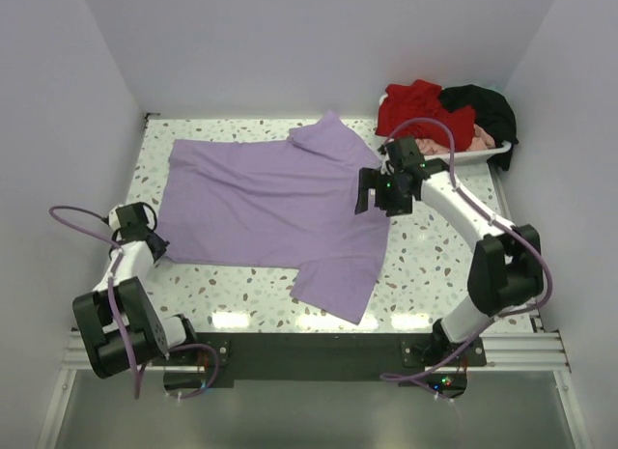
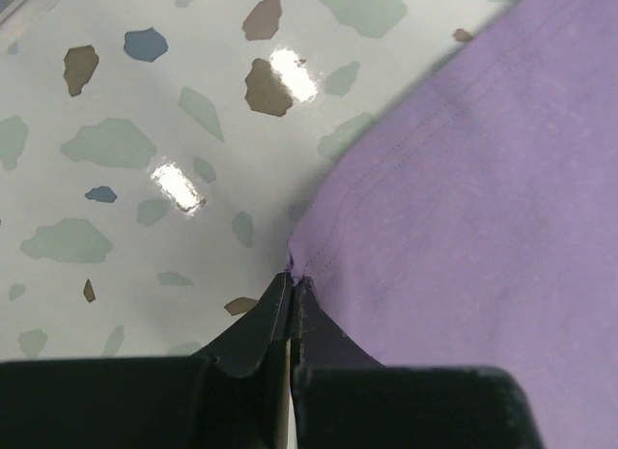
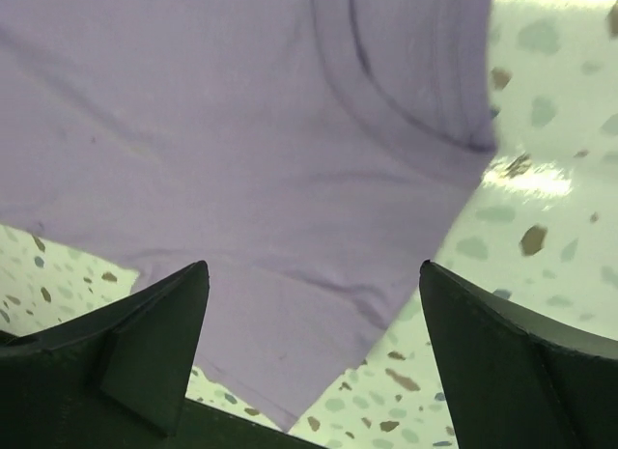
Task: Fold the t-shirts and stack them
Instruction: Fold the tshirt
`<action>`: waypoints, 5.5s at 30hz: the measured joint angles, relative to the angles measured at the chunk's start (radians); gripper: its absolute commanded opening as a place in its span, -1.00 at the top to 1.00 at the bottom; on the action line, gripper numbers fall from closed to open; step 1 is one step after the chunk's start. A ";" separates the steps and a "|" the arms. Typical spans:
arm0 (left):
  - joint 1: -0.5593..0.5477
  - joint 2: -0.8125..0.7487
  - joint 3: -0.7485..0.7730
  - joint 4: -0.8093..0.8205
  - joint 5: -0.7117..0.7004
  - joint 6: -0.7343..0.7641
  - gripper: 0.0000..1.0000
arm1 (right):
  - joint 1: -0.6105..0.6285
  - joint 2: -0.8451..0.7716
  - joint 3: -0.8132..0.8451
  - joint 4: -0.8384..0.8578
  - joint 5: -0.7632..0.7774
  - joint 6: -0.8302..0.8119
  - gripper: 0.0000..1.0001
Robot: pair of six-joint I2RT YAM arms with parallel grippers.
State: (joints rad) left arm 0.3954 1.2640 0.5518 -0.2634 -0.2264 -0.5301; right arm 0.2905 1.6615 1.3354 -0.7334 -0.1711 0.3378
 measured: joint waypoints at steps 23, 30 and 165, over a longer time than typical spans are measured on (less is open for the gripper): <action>0.003 -0.114 0.043 -0.060 0.115 0.117 1.00 | 0.615 -0.492 -0.682 0.015 0.208 0.516 -0.05; 0.003 -0.107 0.047 -0.060 0.119 0.130 1.00 | 0.694 -0.431 -0.702 0.066 0.211 0.589 0.11; 0.003 0.243 0.406 0.007 0.294 0.055 1.00 | 0.111 0.380 0.621 -0.293 0.260 0.191 1.00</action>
State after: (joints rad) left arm 0.3981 1.5066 0.9577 -0.2565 0.0673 -0.4747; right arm 0.4015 2.0415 1.9564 -1.0264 0.0887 0.5289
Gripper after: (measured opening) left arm 0.021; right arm 0.010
